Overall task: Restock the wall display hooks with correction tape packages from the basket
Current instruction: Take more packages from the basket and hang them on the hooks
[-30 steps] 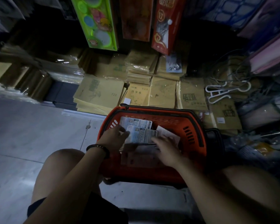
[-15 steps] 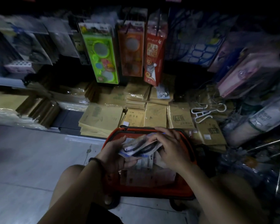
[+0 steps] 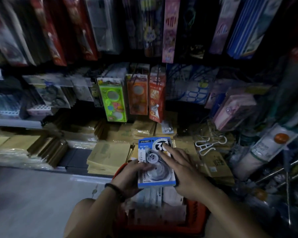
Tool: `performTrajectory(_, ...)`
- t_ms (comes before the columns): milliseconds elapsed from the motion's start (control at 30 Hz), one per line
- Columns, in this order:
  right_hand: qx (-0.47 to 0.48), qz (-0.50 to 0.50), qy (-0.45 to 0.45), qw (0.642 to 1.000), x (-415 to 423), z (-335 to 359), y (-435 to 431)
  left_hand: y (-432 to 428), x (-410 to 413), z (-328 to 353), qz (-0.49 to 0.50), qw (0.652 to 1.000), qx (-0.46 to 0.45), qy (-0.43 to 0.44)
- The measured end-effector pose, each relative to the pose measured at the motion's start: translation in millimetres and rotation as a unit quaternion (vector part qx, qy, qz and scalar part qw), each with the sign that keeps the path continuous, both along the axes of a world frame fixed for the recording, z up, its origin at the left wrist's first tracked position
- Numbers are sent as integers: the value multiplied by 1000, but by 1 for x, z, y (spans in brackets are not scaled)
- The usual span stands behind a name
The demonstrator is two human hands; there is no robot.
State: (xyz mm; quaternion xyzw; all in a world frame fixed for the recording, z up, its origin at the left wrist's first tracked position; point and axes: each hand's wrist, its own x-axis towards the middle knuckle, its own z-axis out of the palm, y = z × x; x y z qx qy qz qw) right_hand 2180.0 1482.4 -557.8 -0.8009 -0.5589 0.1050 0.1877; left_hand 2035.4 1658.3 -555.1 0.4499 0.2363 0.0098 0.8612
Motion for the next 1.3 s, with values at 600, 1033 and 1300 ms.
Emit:
performTrajectory(600,196,-122,-99,968,26,206,4,-14,76,204,68,954,236,-173)
performTrajectory(1033,264,-146,-189,934,98,337,-3,16,132,336,95,928,281,-227)
performTrajectory(1300,247,-204,-309,896,162,413,-23,38,173,400,90,890,366,-255)
